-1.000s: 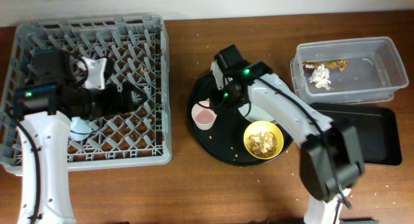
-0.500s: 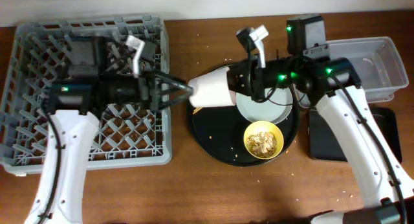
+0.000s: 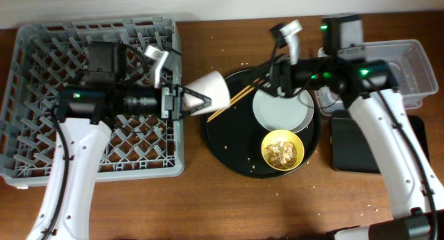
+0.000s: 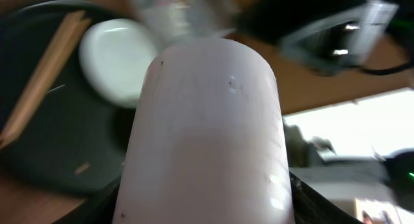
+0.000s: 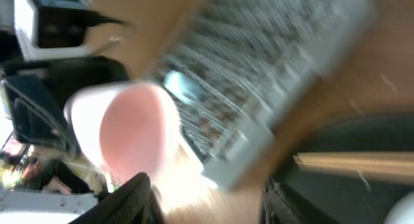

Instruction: Sort waste into correct bins and load items into the dishwasher rack

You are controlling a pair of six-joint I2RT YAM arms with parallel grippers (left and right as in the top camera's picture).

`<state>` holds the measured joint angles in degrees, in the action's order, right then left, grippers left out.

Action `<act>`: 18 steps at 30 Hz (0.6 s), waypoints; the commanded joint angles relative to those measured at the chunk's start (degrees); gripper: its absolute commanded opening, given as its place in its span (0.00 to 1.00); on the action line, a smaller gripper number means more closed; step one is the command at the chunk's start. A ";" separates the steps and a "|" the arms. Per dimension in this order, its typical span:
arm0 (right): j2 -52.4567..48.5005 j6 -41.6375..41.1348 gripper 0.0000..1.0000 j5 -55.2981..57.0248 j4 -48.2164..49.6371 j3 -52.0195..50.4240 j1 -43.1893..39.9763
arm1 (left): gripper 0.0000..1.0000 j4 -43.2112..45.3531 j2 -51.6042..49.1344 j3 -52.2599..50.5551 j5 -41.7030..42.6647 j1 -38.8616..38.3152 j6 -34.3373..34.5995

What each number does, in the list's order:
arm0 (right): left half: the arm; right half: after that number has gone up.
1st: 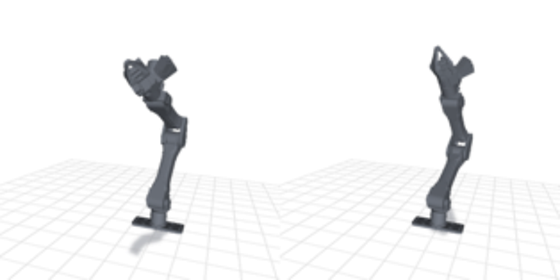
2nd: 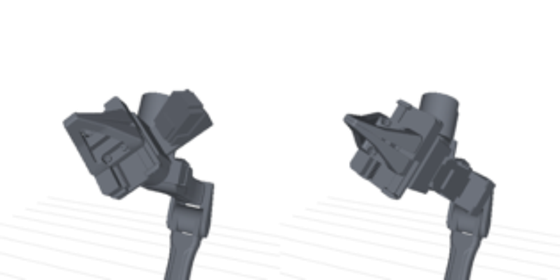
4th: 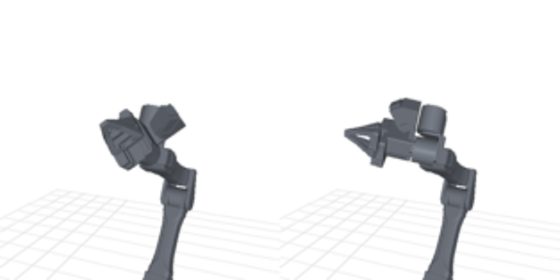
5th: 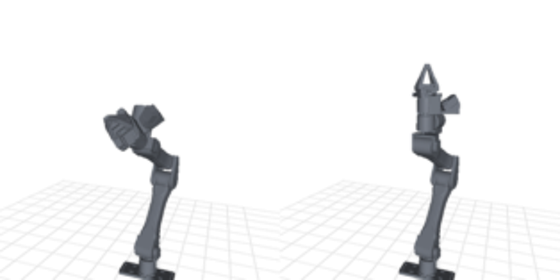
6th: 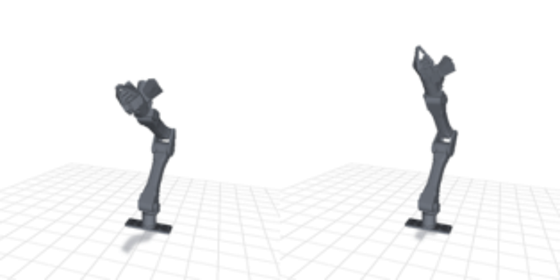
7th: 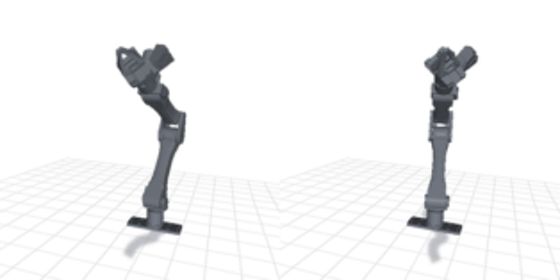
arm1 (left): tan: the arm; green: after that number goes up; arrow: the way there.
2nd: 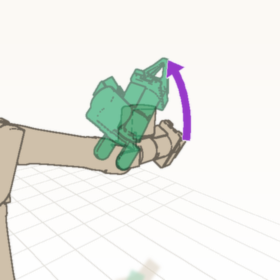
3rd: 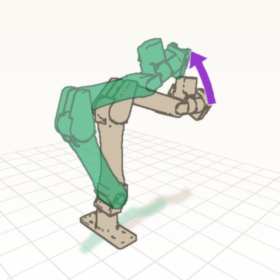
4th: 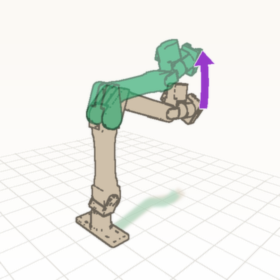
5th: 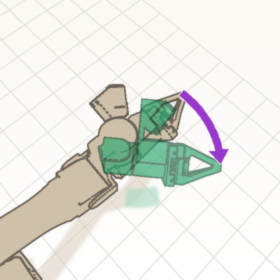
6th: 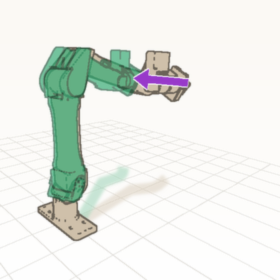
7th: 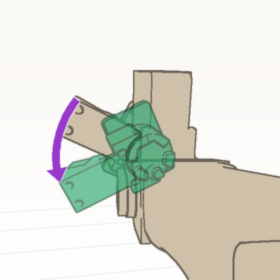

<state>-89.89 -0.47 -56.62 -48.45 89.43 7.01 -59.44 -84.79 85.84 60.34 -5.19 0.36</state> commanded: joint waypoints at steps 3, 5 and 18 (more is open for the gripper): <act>1.36 -2.91 0.58 16.41 -12.87 0.04 -3.43 | 0.63 -12.79 0.94 0.46 -45.53 13.88 8.76; 1.33 -2.84 0.58 19.87 -15.74 0.00 -1.86 | 0.63 -14.64 0.90 0.46 -63.89 15.21 14.51; 1.33 -3.23 0.60 21.31 -17.42 -0.02 1.66 | 0.71 -10.25 -15.56 -2.71 -61.81 12.33 17.40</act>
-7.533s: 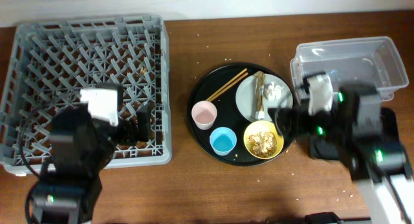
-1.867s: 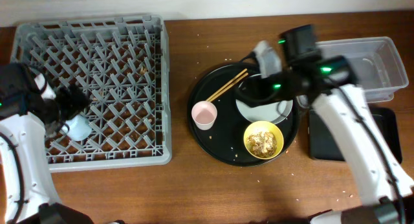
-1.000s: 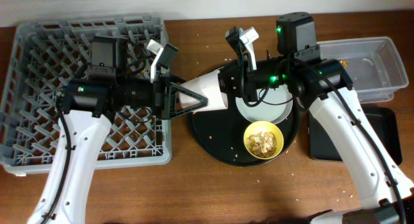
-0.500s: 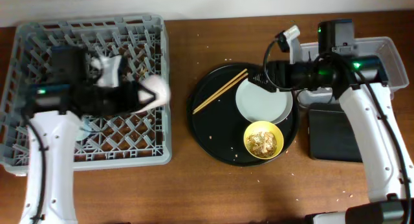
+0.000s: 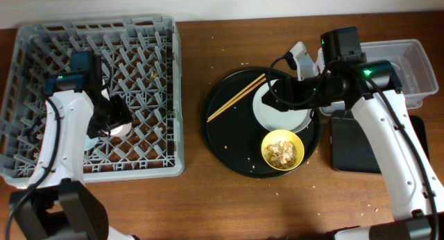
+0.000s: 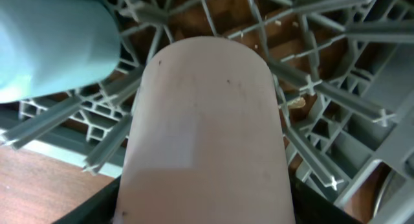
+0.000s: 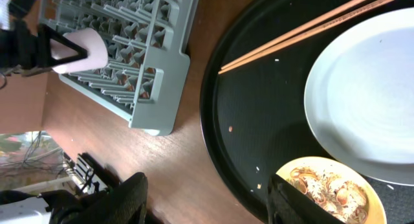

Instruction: Sort waste into correct bins and load items into the dishwasher rack

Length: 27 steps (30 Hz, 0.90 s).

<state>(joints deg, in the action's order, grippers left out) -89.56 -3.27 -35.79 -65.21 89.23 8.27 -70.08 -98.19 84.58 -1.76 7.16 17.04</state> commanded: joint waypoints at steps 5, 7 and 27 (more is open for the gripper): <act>1.01 -0.42 0.60 0.52 -2.19 0.17 0.39 | 0.99 -1.16 -2.71 -0.61 0.52 0.02 0.72; 1.01 -0.42 0.60 0.74 -2.23 0.17 0.39 | 0.99 -4.85 -2.03 3.58 0.63 0.02 -1.18; 9.18 -19.56 0.04 22.97 18.97 -27.17 13.25 | 0.99 -4.50 10.40 14.91 31.89 -9.25 -27.43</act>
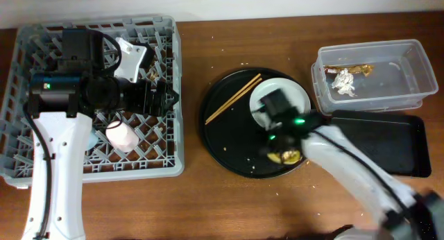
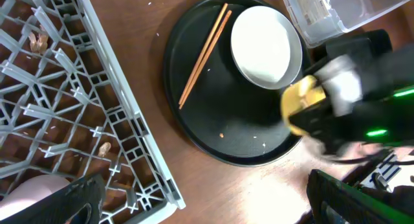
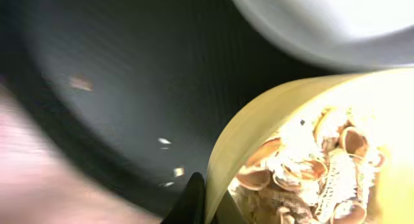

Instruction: Sort waste into correct bins and load items into the dishwasher rack

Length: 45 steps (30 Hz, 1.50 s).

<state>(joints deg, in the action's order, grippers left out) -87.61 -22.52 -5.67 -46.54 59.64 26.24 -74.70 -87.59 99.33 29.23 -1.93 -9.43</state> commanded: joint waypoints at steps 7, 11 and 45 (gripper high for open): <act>12.48 8.63 0.04 -34.45 8.90 -5.77 -46.34 | 0.99 -0.37 -0.20 0.15 0.28 -0.15 -0.96; 8.48 16.85 0.04 -59.60 22.05 -17.20 -65.24 | 0.99 -0.74 -0.20 0.15 -1.20 -0.15 -0.96; 19.21 -23.63 0.04 -53.55 48.85 -22.05 -53.37 | 0.99 -1.81 -0.17 0.15 -0.26 -0.15 -0.50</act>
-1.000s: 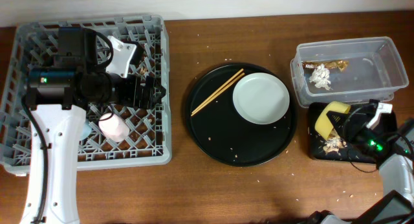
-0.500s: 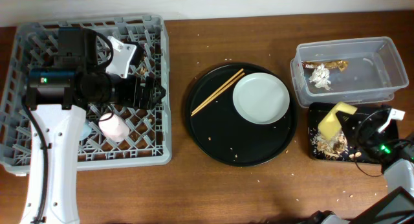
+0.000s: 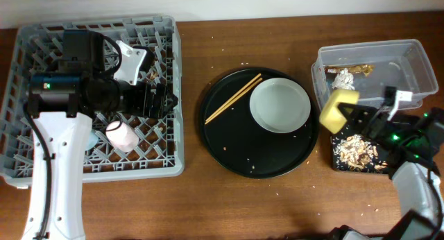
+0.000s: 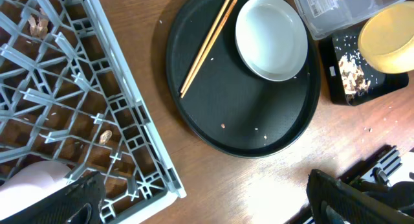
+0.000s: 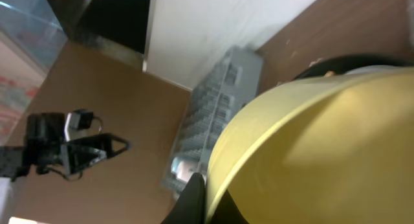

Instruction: Sort waste into correct bins and load items into the dishwasher rack

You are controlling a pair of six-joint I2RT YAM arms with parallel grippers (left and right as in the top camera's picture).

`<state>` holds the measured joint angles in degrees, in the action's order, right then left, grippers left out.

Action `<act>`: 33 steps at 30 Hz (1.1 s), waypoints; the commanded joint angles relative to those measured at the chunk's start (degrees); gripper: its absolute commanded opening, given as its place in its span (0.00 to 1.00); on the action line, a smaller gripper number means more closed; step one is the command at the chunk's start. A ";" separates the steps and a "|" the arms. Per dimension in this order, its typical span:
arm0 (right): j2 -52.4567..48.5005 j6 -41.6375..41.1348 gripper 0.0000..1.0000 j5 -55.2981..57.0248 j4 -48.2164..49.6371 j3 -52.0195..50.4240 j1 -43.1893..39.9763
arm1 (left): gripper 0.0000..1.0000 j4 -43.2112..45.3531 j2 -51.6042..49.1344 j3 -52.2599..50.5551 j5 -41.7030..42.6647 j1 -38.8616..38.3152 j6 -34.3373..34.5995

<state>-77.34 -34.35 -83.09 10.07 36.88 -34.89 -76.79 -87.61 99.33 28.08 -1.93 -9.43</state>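
My right gripper (image 3: 355, 119) is shut on the rim of the yellow bowl (image 3: 337, 109), which is tipped on its side above the flat black bin (image 3: 388, 167). Food scraps (image 3: 352, 149) lie in that bin. In the right wrist view the yellow bowl (image 5: 323, 146) fills the frame, with one finger (image 5: 193, 197) on its rim. A white bowl (image 3: 279, 106) and chopsticks (image 3: 234, 98) rest on the round black tray (image 3: 229, 153). A pink cup (image 3: 119, 136) lies in the grey dish rack (image 3: 41, 164). My left gripper (image 3: 165, 101) hangs open over the rack's right side.
A clear plastic bin (image 3: 409, 60) holding wrappers stands at the back right, just behind the black bin. A pale blue cup (image 3: 92, 139) sits in the rack beside the pink one. Crumbs dot the brown table (image 3: 208, 205).
The yellow bowl, then full and on the round tray in my right gripper, is now tipped over the black bin at the right, and its scraps lie there. My left arm has hardly moved.
My left gripper first held the pink cup between rack and tray, then held it down in the rack. After that the cup lay in the rack, the left gripper was open, and my right gripper gripped the full yellow bowl. Now the bowl's scraps lie in the black bin.
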 commanded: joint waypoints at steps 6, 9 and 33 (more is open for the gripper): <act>6.93 23.52 0.04 71.76 -35.87 7.72 63.01 | 0.99 0.96 -0.15 0.15 1.73 -0.15 -0.50; -7.17 29.53 0.04 77.77 -42.97 17.53 73.94 | 0.99 1.09 -0.15 0.15 1.73 -0.15 -0.50; 1.84 14.36 0.51 76.15 -70.14 33.51 39.74 | 0.44 42.77 -41.13 0.09 -20.41 -26.16 -3.96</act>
<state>-75.33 -19.68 -6.76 -60.03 70.24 5.02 -35.77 -126.54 99.11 7.88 -27.27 -12.12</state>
